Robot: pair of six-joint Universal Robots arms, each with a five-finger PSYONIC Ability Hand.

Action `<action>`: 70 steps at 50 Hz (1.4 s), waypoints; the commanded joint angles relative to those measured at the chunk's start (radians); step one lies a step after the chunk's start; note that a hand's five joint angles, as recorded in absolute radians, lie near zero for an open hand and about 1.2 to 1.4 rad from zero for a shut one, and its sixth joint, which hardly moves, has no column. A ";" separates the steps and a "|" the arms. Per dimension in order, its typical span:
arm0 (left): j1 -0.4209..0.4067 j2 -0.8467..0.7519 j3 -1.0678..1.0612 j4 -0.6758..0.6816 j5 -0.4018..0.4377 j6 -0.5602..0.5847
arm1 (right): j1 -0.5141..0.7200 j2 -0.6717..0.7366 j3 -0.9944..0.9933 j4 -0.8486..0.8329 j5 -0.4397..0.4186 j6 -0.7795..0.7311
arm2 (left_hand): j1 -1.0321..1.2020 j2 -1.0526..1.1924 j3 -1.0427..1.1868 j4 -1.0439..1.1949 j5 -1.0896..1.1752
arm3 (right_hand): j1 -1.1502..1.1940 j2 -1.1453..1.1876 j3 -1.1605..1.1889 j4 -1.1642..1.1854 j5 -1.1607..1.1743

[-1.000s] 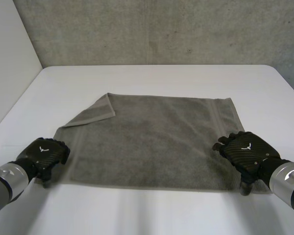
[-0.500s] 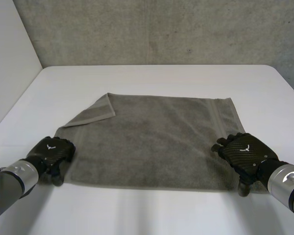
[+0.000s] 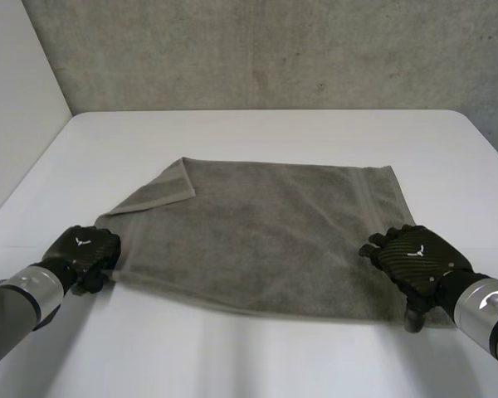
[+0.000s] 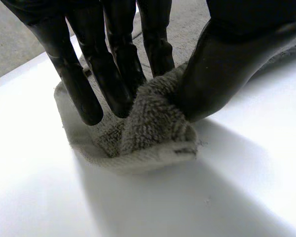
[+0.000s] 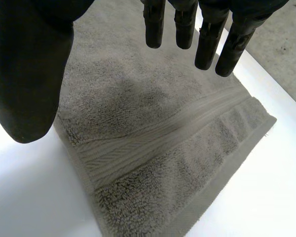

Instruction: Fold the towel.

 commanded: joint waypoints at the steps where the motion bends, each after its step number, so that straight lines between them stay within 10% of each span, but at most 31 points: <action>1: 0.000 0.010 0.000 -0.001 -0.002 -0.038 | -0.026 0.000 0.000 -0.003 -0.002 0.002 | 0.154 0.126 0.131 0.121 0.149 | -0.057 -0.076 -0.072 -0.080 -0.057; 35: 0.006 -0.031 0.135 -0.137 0.001 -0.344 | -0.216 0.046 0.115 -0.093 -0.122 -0.094 | 0.163 0.135 0.140 0.131 0.158 | -0.056 -0.074 -0.071 -0.078 -0.056; 70: 0.006 -0.027 0.126 -0.153 0.003 -0.346 | -0.210 0.176 0.090 -0.244 -0.116 -0.098 | 0.163 0.135 0.140 0.131 0.158 | 0.241 0.222 0.226 0.218 0.241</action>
